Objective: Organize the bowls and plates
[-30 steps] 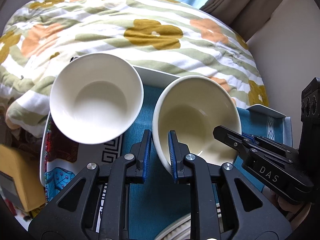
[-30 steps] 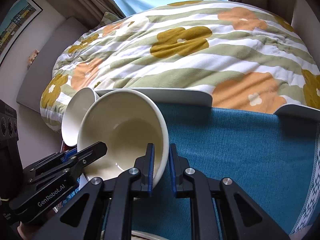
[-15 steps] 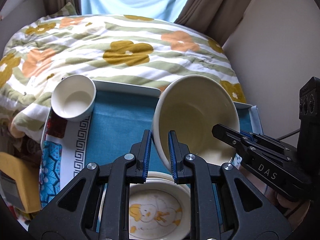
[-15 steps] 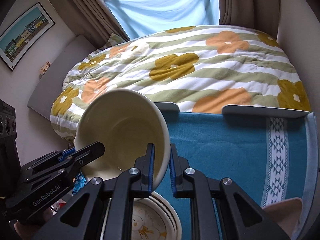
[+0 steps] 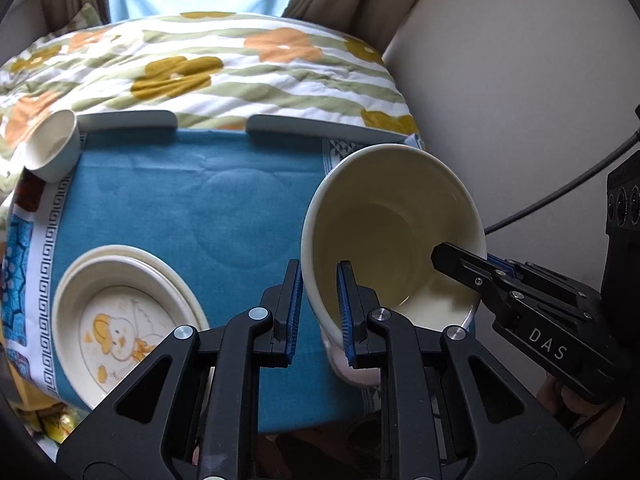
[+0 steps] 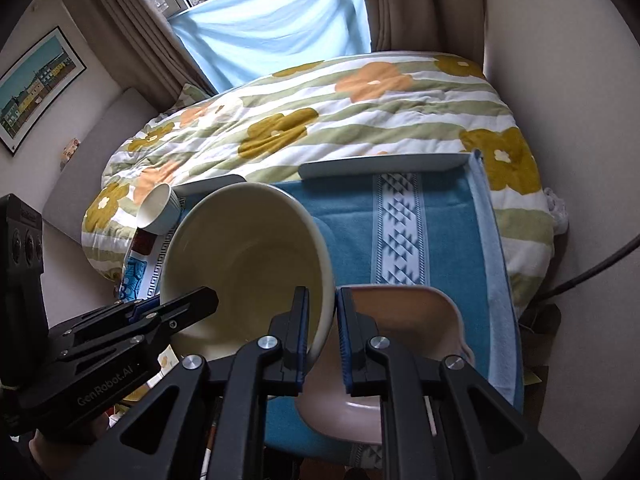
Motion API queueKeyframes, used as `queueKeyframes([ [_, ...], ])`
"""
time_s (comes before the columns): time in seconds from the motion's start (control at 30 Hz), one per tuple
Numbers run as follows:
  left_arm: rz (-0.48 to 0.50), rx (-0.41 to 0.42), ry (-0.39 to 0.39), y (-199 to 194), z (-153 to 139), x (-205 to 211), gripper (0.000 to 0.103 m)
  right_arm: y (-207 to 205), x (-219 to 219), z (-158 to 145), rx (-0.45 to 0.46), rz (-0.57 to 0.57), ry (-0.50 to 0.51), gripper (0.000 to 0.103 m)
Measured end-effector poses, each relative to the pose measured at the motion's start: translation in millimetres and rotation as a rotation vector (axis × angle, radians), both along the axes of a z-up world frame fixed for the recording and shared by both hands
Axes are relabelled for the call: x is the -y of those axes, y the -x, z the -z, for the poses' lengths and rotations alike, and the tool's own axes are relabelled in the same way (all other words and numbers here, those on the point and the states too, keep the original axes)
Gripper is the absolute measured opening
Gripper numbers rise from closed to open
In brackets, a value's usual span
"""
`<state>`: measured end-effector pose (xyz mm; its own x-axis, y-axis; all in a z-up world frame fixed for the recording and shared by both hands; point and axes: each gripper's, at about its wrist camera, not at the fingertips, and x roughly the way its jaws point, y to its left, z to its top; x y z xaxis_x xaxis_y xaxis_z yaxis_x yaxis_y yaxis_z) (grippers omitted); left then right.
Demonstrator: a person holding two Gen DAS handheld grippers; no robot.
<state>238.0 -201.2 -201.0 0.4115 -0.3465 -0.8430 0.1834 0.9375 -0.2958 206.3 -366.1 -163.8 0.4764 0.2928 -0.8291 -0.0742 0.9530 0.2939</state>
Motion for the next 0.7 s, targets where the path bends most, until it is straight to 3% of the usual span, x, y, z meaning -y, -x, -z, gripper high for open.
queueKeyframes([
  [0.4,0.053,-0.122,-0.084,9,68,54,0.015,13,48,64,-0.106,0.014,-0.007,0.013],
  [0.7,0.091,-0.128,-0.206,5,96,75,0.015,15,50,95,-0.133,-0.015,0.037,0.013],
])
